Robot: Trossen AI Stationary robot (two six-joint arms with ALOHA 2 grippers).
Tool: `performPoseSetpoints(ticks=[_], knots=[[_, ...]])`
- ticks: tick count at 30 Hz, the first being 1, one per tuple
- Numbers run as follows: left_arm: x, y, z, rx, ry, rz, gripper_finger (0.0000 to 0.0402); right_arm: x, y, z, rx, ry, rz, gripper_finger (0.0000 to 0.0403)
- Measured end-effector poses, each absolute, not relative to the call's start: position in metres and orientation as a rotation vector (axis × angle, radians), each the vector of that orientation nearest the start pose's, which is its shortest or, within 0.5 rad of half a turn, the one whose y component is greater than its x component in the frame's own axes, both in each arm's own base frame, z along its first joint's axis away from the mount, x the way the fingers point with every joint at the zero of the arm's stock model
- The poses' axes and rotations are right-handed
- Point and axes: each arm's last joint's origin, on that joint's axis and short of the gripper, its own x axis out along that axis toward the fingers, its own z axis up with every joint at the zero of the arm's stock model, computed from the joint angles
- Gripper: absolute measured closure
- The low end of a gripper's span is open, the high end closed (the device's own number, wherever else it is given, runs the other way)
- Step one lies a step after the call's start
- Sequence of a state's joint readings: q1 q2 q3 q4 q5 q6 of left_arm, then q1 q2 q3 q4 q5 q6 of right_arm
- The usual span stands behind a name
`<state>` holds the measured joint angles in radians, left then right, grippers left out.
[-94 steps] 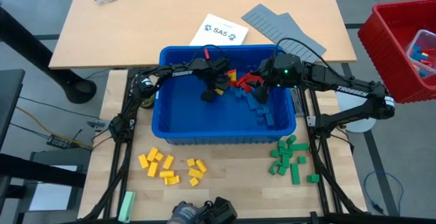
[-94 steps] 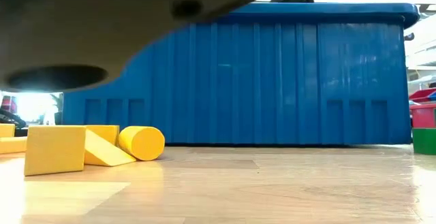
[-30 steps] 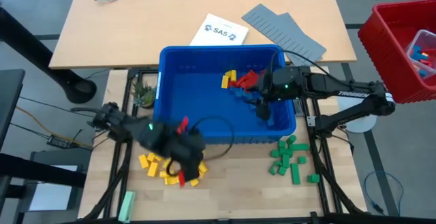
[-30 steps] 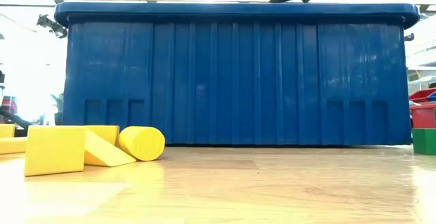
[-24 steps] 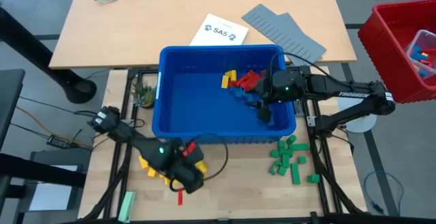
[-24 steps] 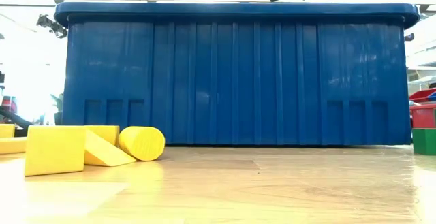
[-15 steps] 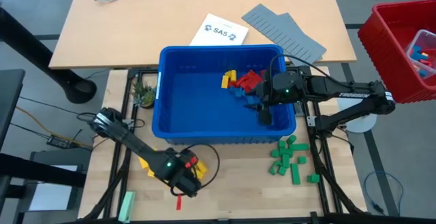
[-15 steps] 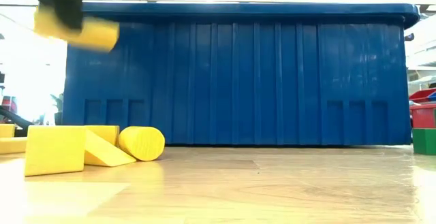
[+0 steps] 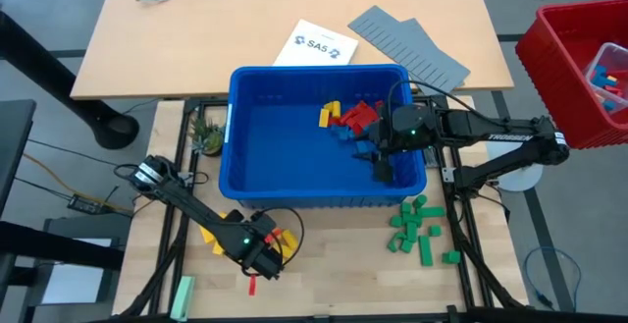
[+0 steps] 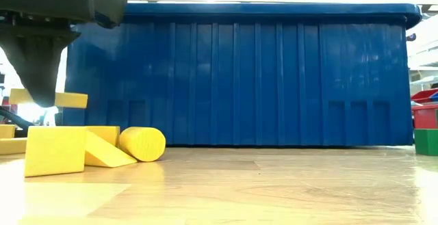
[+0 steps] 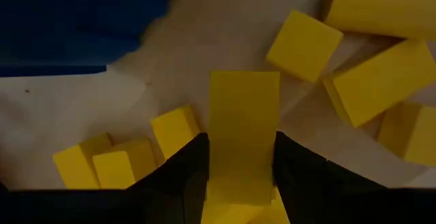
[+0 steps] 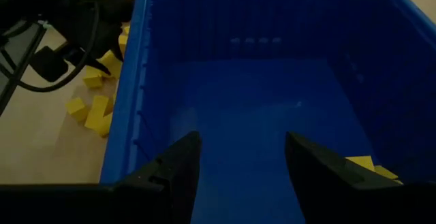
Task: Sort blocks
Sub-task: Remove the yellow block from the blue bin
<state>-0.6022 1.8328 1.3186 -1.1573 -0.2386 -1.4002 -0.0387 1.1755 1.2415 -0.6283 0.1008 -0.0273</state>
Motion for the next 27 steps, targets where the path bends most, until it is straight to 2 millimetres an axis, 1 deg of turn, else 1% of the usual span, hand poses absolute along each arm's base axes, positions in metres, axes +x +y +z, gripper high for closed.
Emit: performPoseSetpoints(ticks=[14,18,27], knots=[[0.2749,-0.181,0.196,-0.483,1.297,0.715,0.0232,0.2402,-0.0122,0.3716,-0.045,0.566,-0.128,0.0204],[0.2755,-0.1813,0.196,-0.471,1.298,0.697,0.0232,0.2402,-0.0122,0.3716,-0.045,0.566,-0.128,0.0204],[0.2784,-0.1808,0.1965,-0.448,1.226,0.704,0.0232,0.2402,-0.0122,0.3716,-0.046,0.566,-0.128,0.0204]])
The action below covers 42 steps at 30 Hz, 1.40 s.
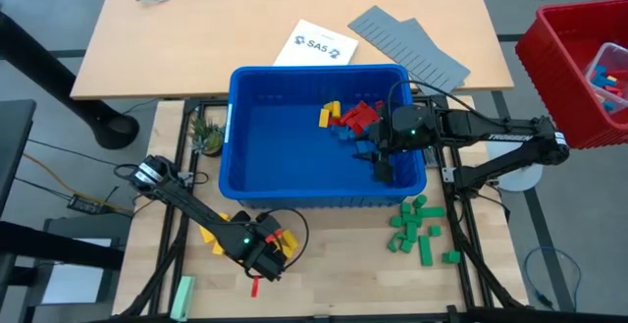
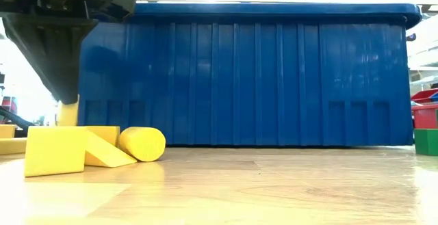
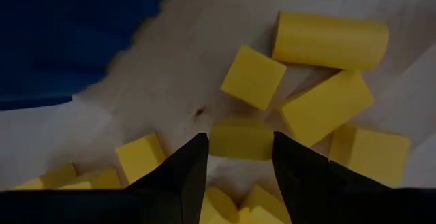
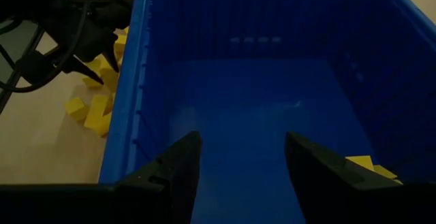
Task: Sort blocks
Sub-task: Remove the yellow block from the blue bin
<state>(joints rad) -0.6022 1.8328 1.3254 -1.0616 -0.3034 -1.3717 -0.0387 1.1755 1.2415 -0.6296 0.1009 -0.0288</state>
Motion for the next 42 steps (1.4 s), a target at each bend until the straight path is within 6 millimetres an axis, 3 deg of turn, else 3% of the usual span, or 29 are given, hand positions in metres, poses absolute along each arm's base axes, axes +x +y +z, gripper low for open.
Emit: performPoseSetpoints(ticks=[17,29,34,42], knots=[[0.283,-0.178,0.197,-0.437,1.172,0.71,0.0229,0.241,-0.012,0.372,-0.054,0.559,-0.126,0.0204],[0.286,-0.172,0.201,-0.483,1.185,0.71,0.0154,0.241,-0.012,0.372,-0.06,0.56,-0.124,0.0204],[0.288,-0.172,0.235,-0.479,1.131,0.652,0.0153,0.241,-0.012,0.372,-0.075,0.561,-0.12,0.0204],[0.292,-0.15,0.337,-0.303,0.812,0.615,0.0164,0.242,-0.017,0.375,-0.165,0.538,-0.165,0.0204]])
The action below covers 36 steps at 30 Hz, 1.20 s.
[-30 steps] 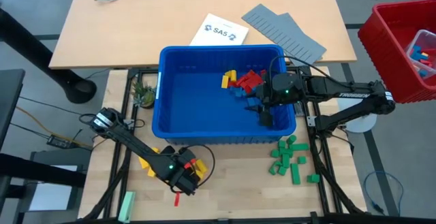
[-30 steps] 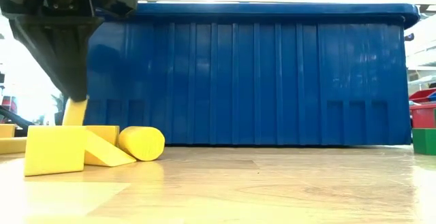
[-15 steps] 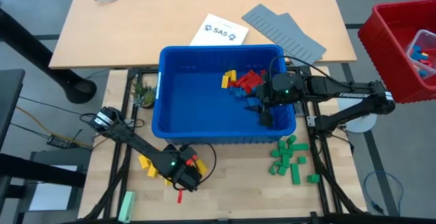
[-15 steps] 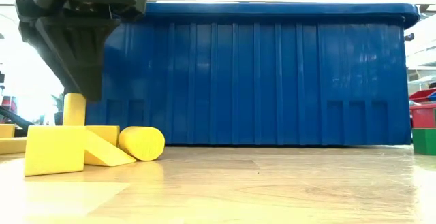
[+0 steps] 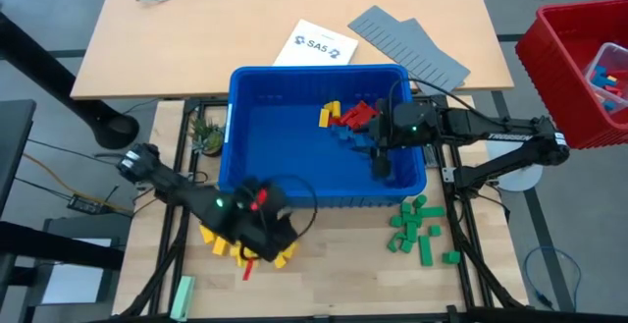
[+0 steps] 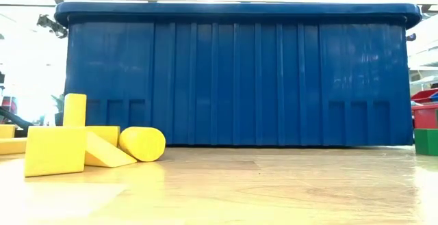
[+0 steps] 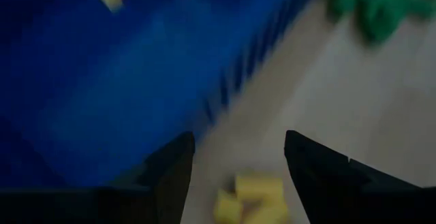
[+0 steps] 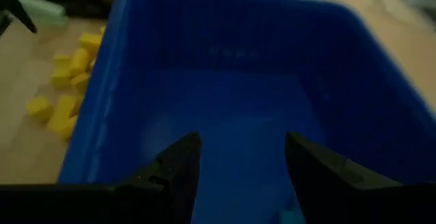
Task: Sort blocks
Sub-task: Remove the yellow block from the blue bin
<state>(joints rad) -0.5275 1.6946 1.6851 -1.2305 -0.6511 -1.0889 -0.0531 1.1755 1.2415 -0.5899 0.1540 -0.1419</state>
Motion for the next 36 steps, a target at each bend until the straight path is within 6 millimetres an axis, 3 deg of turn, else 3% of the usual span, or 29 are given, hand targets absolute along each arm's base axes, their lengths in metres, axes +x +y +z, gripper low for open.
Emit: performPoseSetpoints(ticks=[5,8,12,15,21,26,30,36], knots=[[0.291,-0.121,0.397,-0.119,0.539,0.74,0.0165,0.247,-0.02,0.385,-0.169,0.423,-0.185,0.0204],[0.293,-0.101,0.422,-0.031,0.443,0.831,0.0165,0.248,-0.02,0.389,-0.168,0.376,-0.188,0.0204],[0.304,-0.065,0.443,0.016,0.462,0.838,0.0165,0.248,-0.02,0.389,-0.202,0.383,-0.181,0.0204],[0.317,-0.035,0.448,0.025,0.505,0.782,0.0165,0.247,-0.02,0.388,-0.203,0.396,-0.18,0.0204],[0.333,0.038,0.434,-0.094,0.67,0.566,0.0165,0.24,-0.019,0.387,-0.162,0.431,-0.184,0.0204],[0.34,0.092,0.416,-0.106,0.747,0.647,0.0165,0.238,-0.02,0.382,-0.142,0.479,-0.195,0.0204],[0.348,0.123,0.401,-0.118,0.778,0.73,0.0165,0.238,-0.02,0.381,-0.113,0.486,-0.202,0.0204],[0.375,0.154,0.364,-0.197,0.806,0.751,0.0165,0.238,-0.023,0.382,-0.136,0.484,-0.226,0.0204]])
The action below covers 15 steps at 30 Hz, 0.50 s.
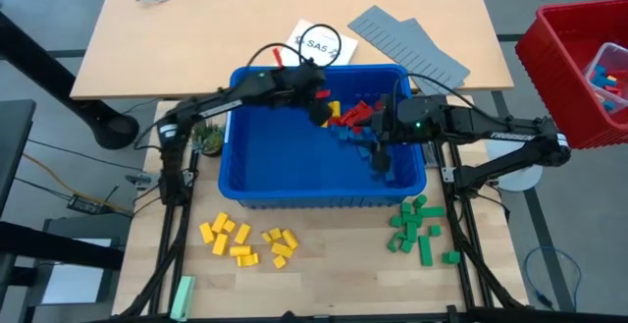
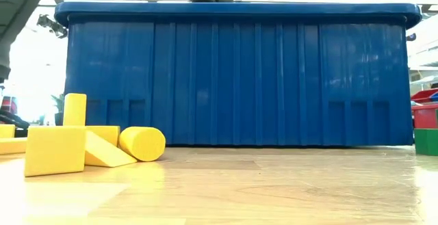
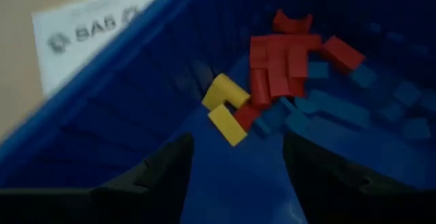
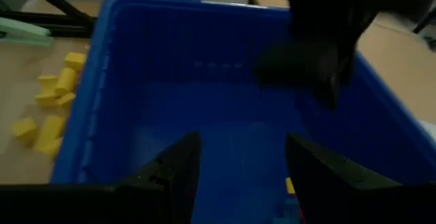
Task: Sort blocks
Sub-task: Remove the yellow block from the blue bin
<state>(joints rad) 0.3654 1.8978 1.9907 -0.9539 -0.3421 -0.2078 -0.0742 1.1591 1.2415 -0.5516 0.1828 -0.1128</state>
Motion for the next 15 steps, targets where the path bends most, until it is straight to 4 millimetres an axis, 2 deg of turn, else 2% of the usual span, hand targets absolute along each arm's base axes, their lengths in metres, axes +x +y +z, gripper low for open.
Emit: performPoseSetpoints(ticks=[5,15], knots=[[0.396,0.177,0.328,-0.327,0.794,0.828,0.0165,0.238,-0.034,0.383,-0.154,0.481,-0.272,0.0204],[0.437,0.194,0.26,-0.497,0.753,0.896,0.0165,0.234,-0.053,0.383,-0.153,0.484,-0.343,0.0204]])
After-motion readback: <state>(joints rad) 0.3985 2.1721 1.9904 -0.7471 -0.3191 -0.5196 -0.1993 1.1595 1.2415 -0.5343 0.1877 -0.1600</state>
